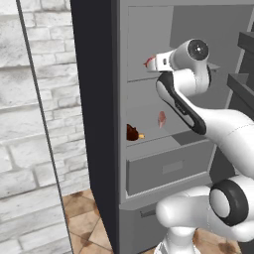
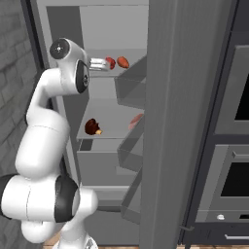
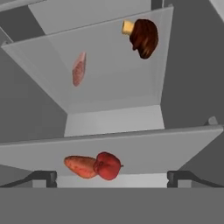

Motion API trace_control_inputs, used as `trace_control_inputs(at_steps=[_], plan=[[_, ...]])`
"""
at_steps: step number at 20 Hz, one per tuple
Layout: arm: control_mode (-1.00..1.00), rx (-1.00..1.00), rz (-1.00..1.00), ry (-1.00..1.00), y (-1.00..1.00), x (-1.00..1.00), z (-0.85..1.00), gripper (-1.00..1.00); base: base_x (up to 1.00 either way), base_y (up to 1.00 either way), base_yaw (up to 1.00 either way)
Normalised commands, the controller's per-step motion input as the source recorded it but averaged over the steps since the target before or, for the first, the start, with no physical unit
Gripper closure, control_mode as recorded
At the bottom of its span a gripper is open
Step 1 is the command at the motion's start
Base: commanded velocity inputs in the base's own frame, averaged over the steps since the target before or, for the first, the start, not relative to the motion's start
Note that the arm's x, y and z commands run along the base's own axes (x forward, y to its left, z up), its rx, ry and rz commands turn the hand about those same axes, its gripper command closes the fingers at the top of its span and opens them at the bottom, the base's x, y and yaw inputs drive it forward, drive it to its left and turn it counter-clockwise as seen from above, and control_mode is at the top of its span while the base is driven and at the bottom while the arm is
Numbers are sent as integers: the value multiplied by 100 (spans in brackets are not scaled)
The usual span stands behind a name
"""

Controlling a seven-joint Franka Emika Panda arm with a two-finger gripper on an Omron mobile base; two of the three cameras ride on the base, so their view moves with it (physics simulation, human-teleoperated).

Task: Gather the sweet potato and bell pepper from the fridge and place them on a tray on the dining counter. Then gather the steaks from the fridge and place them on the other tray.

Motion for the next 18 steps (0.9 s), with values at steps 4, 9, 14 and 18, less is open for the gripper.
trace_control_inputs(at_steps=[4,9,14,18], plan=[[-100,0,0,0,0,32,-3,-100,0,0,0],[-100,2,-2,0,-4,25,-6,-100,0,0,0],[-100,4,-5,0,-14,22,-7,-100,0,0,0],[-100,3,-7,1,-6,29,-6,-100,0,0,0]])
